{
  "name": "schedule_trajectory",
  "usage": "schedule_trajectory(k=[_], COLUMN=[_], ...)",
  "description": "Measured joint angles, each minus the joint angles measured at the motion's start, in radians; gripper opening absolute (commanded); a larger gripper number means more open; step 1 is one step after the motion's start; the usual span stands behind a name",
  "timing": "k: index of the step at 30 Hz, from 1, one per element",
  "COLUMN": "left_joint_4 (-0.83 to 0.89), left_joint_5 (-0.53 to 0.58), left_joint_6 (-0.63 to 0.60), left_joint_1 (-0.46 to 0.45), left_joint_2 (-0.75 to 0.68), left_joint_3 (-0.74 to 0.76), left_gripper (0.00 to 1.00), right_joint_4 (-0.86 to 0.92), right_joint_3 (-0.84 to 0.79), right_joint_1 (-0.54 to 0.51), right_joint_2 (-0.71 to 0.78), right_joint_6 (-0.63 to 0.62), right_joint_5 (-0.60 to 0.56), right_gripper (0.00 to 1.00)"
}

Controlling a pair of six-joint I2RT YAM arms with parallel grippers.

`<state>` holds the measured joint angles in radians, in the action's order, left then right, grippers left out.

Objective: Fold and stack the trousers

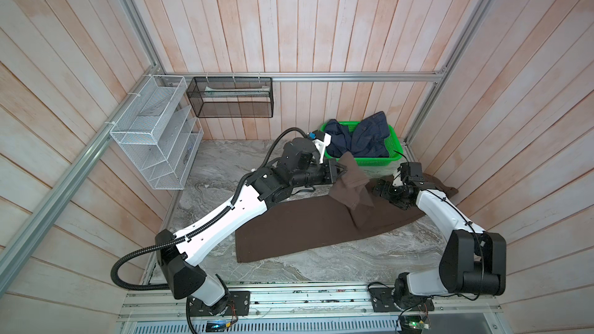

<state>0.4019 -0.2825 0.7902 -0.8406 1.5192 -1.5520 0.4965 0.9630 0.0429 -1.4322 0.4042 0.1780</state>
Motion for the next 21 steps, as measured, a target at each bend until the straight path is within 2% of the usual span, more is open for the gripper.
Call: schedule_trajectory(k=[4, 13, 21], left_joint_4=[-0.025, -0.052, 0.122], left_joint_5=[-0.009, -0.109, -0.221], left_joint_6=[0.035, 0.069, 0.003], left_joint_1=[0.030, 0.114, 0.236], left_joint_2=[-0.069, -0.320, -0.502], left_joint_3=[0.140, 0.354, 0.469], left_gripper=[0.00, 0.00, 0.00], right_joint_4=[-0.002, -0.002, -0.003], right_joint_3=[0.000, 0.001, -0.002], right_joint_1=[0.000, -0.001, -0.018], right_joint_2=[0.008, 0.017, 0.017], right_joint_6=[0.013, 0.019, 0.022], right_joint_5=[0.016, 0.038, 0.047], right_gripper=[0.98, 0.98, 0.98])
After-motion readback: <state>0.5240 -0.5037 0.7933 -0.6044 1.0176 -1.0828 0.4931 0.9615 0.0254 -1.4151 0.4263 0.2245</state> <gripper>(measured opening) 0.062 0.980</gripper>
